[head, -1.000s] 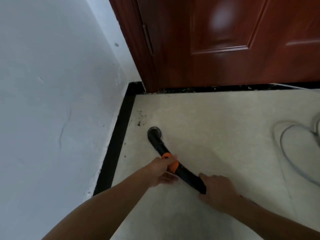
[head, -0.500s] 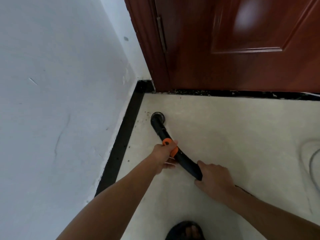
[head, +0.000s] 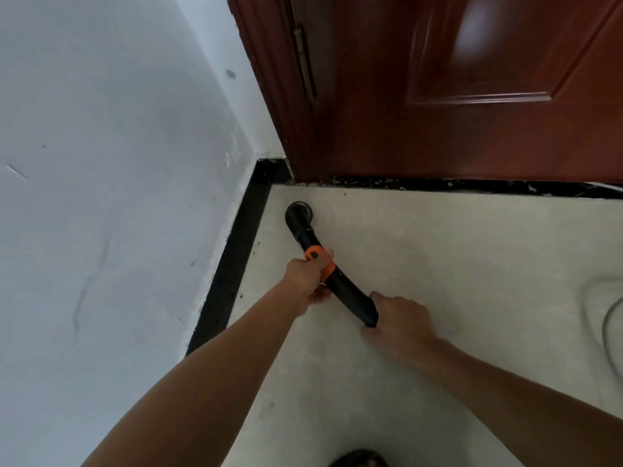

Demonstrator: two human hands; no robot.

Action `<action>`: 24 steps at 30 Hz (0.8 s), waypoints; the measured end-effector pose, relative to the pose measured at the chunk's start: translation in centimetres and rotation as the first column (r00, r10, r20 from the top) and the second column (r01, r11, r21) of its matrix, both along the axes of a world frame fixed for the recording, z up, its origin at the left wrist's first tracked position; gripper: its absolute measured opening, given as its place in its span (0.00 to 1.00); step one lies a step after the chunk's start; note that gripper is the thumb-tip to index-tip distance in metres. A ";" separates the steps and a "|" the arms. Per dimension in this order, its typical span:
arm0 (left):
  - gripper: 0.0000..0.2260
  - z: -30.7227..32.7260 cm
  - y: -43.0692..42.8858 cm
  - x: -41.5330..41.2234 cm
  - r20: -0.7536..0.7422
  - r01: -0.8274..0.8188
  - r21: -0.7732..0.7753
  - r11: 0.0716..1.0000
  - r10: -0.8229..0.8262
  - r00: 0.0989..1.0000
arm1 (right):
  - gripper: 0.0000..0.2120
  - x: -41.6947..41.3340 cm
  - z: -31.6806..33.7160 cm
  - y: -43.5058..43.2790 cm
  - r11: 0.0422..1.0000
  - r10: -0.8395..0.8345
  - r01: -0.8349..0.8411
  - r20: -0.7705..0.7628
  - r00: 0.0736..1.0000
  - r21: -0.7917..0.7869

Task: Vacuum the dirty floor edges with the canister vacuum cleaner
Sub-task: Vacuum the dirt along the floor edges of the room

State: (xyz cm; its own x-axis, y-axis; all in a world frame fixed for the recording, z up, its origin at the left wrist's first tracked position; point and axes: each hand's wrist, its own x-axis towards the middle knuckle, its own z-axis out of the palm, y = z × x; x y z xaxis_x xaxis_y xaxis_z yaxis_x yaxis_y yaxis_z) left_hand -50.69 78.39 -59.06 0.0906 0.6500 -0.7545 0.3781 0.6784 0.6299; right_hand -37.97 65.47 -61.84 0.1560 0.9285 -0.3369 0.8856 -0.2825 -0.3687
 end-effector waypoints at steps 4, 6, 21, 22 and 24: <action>0.25 -1.1 -2.6 3.5 0.091 0.125 -0.046 0.991 -0.121 0.989 | 0.16 3.1 0.0 -4.1 0.998 -0.036 0.040 0.090 0.995 -0.045; 0.26 -1.8 -2.9 6.5 0.133 0.155 -0.036 0.987 -0.149 0.980 | 0.15 5.3 0.2 -5.2 0.993 -0.088 0.097 0.114 0.990 -0.069; 0.18 -1.2 6.4 0.1 0.086 -0.178 0.048 0.983 0.174 0.981 | 0.14 1.0 -0.2 8.2 0.998 0.064 -0.065 0.001 0.998 0.025; 0.18 -1.1 7.0 -0.4 0.080 -0.203 0.057 0.977 0.199 0.977 | 0.14 0.4 -0.3 8.9 0.997 0.075 -0.075 -0.001 0.997 0.032; 0.19 -0.9 7.7 -0.5 0.076 -0.220 0.071 0.973 0.214 0.974 | 0.14 0.0 -0.2 9.8 0.997 0.070 -0.070 0.005 0.998 0.042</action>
State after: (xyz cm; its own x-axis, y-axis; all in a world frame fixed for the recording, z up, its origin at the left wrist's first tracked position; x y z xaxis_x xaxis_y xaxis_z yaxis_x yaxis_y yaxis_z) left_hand -51.15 86.11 -59.93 -0.0103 0.7164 -0.6976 0.1821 0.6873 0.7032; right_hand -38.02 75.23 -62.04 0.0913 0.9507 -0.2965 0.9041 -0.2039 -0.3755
